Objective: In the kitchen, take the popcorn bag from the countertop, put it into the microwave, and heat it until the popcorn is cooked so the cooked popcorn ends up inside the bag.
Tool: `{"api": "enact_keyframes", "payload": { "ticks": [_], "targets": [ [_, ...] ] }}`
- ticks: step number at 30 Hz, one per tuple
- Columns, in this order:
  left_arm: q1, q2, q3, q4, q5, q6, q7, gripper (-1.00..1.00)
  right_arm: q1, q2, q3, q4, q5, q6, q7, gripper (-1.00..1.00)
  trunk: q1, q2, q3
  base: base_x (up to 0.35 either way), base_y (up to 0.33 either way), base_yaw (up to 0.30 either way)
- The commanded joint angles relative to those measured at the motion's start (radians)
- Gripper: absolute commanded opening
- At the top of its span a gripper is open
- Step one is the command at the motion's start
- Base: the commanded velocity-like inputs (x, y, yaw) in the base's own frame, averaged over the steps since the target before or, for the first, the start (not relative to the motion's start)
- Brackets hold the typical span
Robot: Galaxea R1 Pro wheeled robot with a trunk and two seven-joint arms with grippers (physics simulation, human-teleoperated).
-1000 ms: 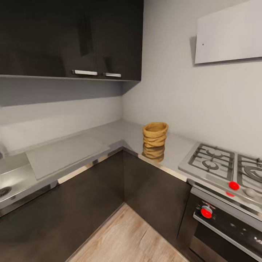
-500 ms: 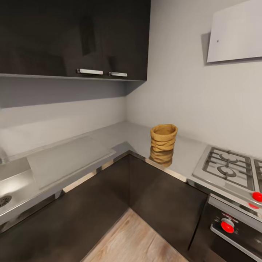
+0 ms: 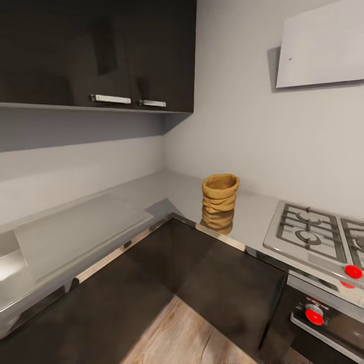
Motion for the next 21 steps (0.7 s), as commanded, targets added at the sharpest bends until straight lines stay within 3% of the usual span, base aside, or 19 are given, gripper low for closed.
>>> {"api": "enact_keyframes", "payload": {
  "ticks": [1, 21],
  "targets": [
    [0.0, 0.0, 0.002, -0.001, 0.004, -0.002, 0.002, 1.0, -0.001, -0.001, -0.009, 0.003, 0.009, -0.006, 0.0, 1.0, 0.0, -0.001, 0.0, 0.001, 0.001, -0.239],
    [0.001, 0.0, 0.003, -0.004, 0.005, -0.003, 0.002, 1.0, -0.002, 0.0, -0.009, 0.003, 0.006, -0.007, 0.0, 1.0, 0.0, -0.001, 0.004, 0.0, 0.0, -0.24]
  ]
}}
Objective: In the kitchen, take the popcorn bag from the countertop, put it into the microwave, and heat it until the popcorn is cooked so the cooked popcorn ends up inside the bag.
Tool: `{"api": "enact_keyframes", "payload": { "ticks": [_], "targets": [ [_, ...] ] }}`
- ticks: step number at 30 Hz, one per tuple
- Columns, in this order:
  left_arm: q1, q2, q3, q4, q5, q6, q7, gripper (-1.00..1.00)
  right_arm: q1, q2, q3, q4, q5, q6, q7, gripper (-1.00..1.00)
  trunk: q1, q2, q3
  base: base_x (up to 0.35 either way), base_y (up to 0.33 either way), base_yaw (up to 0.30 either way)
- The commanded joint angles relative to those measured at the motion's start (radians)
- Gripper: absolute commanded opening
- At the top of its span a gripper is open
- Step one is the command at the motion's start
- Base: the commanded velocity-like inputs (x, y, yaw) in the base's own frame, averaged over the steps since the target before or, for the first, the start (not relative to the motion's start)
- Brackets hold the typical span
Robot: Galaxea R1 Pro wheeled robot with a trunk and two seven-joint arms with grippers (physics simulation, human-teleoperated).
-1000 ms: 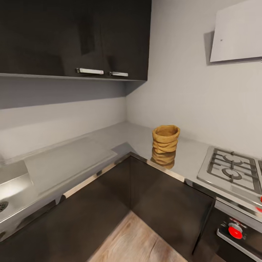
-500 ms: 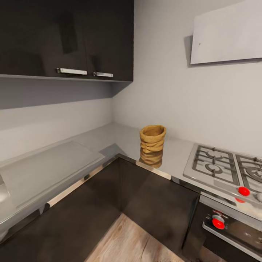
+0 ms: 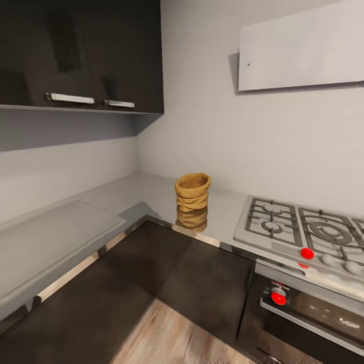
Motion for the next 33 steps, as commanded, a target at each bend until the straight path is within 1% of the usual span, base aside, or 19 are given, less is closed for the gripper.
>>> {"api": "enact_keyframes", "payload": {
  "ticks": [1, 6, 11, 19, 23, 33],
  "targets": [
    [0.0, 0.0, 0.002, -0.001, 0.004, -0.002, 0.002, 1.0, -0.002, 0.0, -0.009, 0.003, 0.01, -0.006, 0.0, 1.0, 0.0, -0.001, -0.001, 0.0, 0.0, -0.24],
    [-0.001, -0.001, 0.002, -0.001, 0.004, -0.002, 0.002, 1.0, -0.001, -0.004, -0.009, 0.003, 0.01, -0.004, 0.0, 1.0, 0.0, -0.001, -0.001, 0.0, 0.0, -0.182],
    [0.0, -0.002, 0.003, -0.001, 0.004, -0.002, 0.002, 1.0, -0.001, -0.009, -0.007, 0.003, 0.013, -0.004, 0.0, 1.0, 0.0, -0.001, -0.001, 0.0, 0.0, -0.022],
    [0.0, -0.001, 0.002, 0.0, 0.003, 0.0, 0.002, 1.0, -0.001, -0.01, -0.006, 0.003, 0.015, -0.005, 0.0, 1.0, 0.0, -0.001, -0.001, 0.011, 0.003, -0.001],
    [0.0, 0.0, 0.0, 0.0, 0.002, 0.002, 0.001, 1.0, -0.001, -0.01, -0.007, 0.003, 0.015, -0.006, 0.0, 1.0, 0.0, -0.001, -0.001, 0.206, 0.137, 0.0],
    [0.0, -0.001, 0.001, 0.0, 0.002, 0.001, 0.001, 1.0, -0.001, -0.009, -0.007, 0.003, 0.01, -0.013, 0.0, 1.0, 0.0, -0.001, -0.001, 0.259, 0.215, 0.0]
  ]
}}
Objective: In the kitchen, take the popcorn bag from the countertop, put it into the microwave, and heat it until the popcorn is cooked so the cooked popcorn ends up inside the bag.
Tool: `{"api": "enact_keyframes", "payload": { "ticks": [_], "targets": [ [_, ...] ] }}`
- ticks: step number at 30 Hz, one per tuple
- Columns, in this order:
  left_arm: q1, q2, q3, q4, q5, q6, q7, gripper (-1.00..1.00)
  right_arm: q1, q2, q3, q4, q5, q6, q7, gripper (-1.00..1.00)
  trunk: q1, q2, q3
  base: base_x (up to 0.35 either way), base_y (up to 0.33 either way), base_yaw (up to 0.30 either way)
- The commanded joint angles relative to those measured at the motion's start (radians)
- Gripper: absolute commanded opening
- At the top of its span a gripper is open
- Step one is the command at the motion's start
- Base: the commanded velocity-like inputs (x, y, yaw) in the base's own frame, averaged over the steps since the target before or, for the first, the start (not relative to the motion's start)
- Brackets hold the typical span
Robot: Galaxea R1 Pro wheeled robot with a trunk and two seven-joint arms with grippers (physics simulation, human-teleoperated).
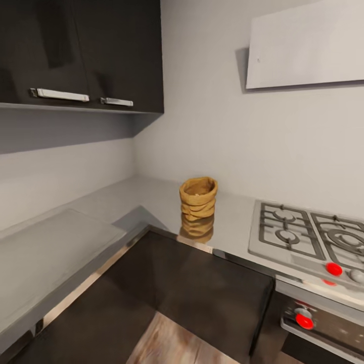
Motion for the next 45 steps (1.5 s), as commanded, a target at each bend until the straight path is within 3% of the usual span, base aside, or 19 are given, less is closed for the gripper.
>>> {"api": "enact_keyframes", "payload": {
  "ticks": [1, 9, 35, 45],
  "targets": [
    [0.001, -0.001, 0.002, -0.001, 0.004, -0.002, 0.002, 1.0, -0.002, 0.0, -0.009, 0.003, 0.009, -0.011, 0.0, 1.0, 0.0, 0.0, -0.001, 0.243, 0.215, 0.0],
    [0.0, -0.002, 0.001, -0.001, 0.004, -0.003, 0.002, 1.0, -0.002, 0.005, -0.009, 0.003, 0.008, -0.023, 0.0, 1.0, 0.0, 0.0, -0.001, 0.191, 0.164, -0.059],
    [0.0, -0.002, 0.001, 0.0, 0.002, -0.003, 0.003, 1.0, -0.002, 0.006, -0.009, 0.003, 0.01, -0.023, 0.0, 1.0, 0.0, 0.0, -0.001, 0.006, 0.004, -0.228],
    [0.001, 0.0, 0.0, -0.001, 0.003, -0.005, 0.002, 1.0, -0.002, 0.0, -0.007, 0.003, 0.013, -0.02, 0.0, 1.0, 0.0, 0.0, -0.001, 0.0, 0.0, -0.017]
  ]
}}
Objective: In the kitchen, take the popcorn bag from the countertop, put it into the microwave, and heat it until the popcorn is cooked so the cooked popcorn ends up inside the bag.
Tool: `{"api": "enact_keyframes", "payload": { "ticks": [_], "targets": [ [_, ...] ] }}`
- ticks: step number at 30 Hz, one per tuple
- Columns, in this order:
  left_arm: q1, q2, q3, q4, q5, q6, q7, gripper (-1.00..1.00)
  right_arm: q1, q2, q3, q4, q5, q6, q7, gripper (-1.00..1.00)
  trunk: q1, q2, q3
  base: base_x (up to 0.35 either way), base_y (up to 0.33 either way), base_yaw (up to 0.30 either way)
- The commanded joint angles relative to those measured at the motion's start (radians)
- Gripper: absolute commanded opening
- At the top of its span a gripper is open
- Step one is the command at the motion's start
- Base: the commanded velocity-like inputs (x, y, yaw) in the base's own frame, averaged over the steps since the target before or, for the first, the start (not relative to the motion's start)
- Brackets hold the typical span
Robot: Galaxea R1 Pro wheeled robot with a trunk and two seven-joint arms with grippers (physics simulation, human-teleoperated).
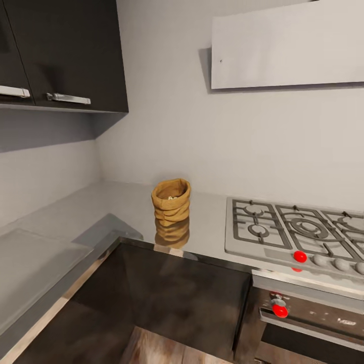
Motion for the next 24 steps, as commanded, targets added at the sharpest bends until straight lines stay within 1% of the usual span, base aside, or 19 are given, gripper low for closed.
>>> {"api": "enact_keyframes", "payload": {
  "ticks": [1, 5, 17, 21, 23, 24],
  "targets": [
    [0.0, 0.0, 0.002, -0.001, 0.004, -0.002, 0.003, 1.0, -0.001, -0.001, -0.008, 0.003, 0.01, -0.006, 0.0, 1.0, 0.0, -0.001, -0.001, -0.006, 0.007, 0.0],
    [0.0, 0.0, 0.003, -0.001, 0.006, -0.002, 0.004, 1.0, -0.002, -0.001, -0.008, 0.003, 0.01, -0.006, 0.0, 1.0, 0.0, -0.001, -0.001, -0.078, 0.111, 0.0],
    [0.0, 0.0, 0.003, -0.001, 0.007, -0.002, 0.004, 1.0, -0.001, -0.002, -0.009, 0.003, 0.01, -0.006, 0.0, 1.0, 0.0, -0.001, -0.001, -0.123, 0.177, 0.0],
    [0.001, 0.0, 0.003, -0.001, 0.007, -0.002, 0.004, 1.0, -0.002, -0.002, -0.009, 0.003, 0.01, -0.006, 0.0, 1.0, 0.0, -0.001, -0.001, -0.071, 0.079, 0.0],
    [0.0, -0.002, 0.006, -0.001, 0.01, -0.002, 0.005, 1.0, -0.001, 0.009, -0.01, 0.002, 0.013, -0.002, 0.002, 1.0, 0.0, -0.001, -0.001, 0.0, 0.0, 0.0],
    [0.0, -0.002, 0.006, -0.001, 0.01, -0.002, 0.005, 1.0, -0.001, 0.009, -0.01, 0.002, 0.013, -0.001, 0.001, 1.0, 0.0, -0.001, -0.001, 0.0, 0.0, 0.0]
  ]
}}
